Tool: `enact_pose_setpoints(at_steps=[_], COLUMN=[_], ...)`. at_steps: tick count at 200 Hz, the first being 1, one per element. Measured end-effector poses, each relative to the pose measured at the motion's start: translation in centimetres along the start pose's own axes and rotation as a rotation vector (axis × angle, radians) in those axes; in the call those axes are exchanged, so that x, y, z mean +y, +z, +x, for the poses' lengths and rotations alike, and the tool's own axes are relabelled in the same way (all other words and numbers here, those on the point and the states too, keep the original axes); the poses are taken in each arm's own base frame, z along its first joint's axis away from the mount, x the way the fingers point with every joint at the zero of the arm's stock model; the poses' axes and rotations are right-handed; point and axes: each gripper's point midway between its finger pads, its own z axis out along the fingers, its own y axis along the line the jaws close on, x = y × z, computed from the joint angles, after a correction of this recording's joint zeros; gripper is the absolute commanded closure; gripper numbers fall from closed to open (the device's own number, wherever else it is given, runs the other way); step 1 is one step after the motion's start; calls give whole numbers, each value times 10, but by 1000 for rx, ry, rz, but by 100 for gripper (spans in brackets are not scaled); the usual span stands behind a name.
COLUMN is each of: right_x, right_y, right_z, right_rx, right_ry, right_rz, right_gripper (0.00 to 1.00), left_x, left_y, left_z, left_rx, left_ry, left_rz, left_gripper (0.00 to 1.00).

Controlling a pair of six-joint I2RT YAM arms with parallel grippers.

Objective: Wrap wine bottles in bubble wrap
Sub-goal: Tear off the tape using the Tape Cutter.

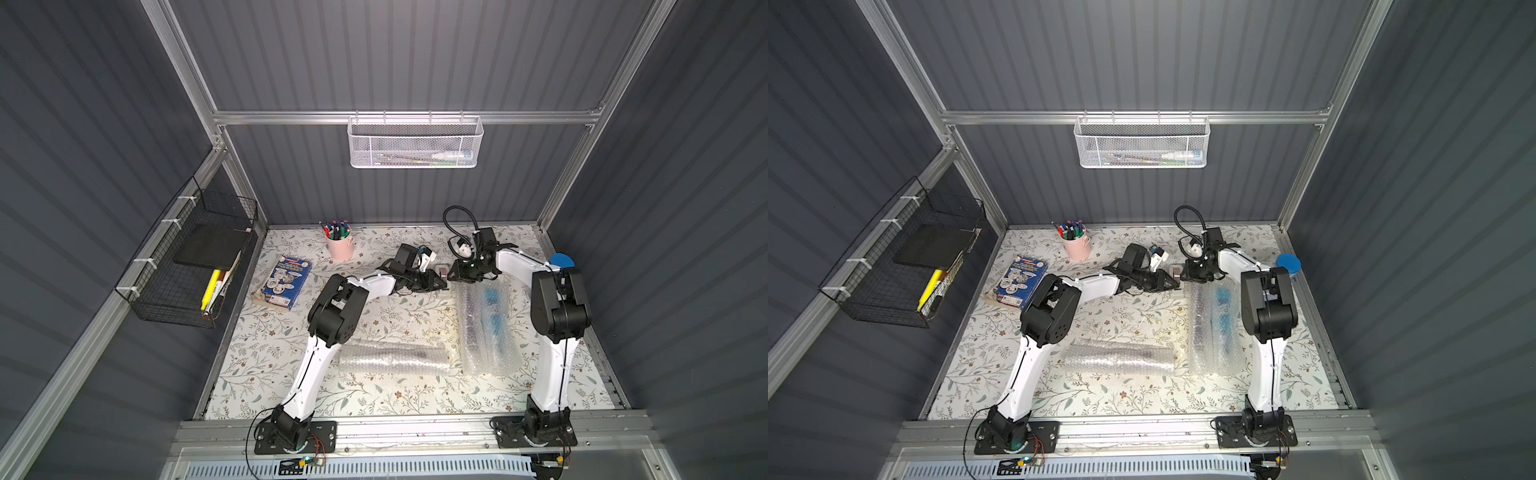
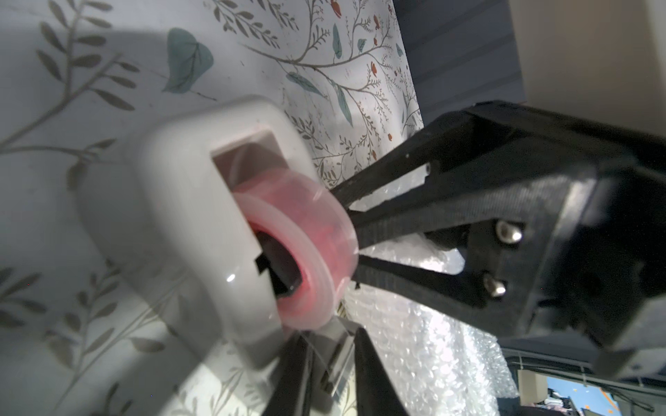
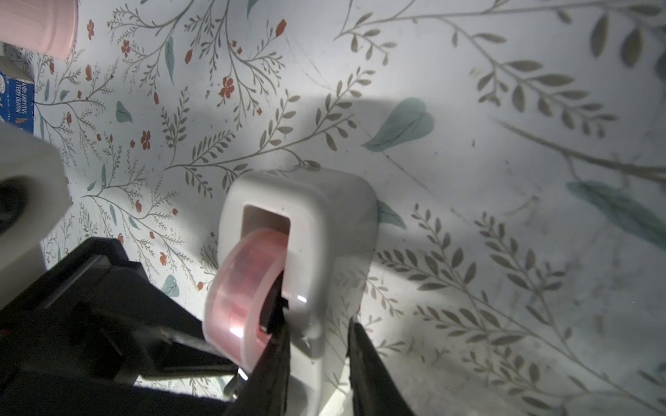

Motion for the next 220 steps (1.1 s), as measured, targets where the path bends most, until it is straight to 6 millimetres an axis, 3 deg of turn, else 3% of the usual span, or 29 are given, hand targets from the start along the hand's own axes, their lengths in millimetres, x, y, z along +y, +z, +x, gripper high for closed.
enact_pose_setpoints(at_steps=[51, 220], right_x=[1, 6], right_y=[0, 2], right_z=[5, 6], right_rx=[-1, 2], right_ry=[9, 26], right_rz=[-7, -23], right_gripper=[73, 77], left_x=[-2, -17], left_y=[1, -7], left_z=[1, 2], left_rx=[12, 46], left_ry=[-18, -39], left_rz=[18, 30], left_gripper=[100, 100])
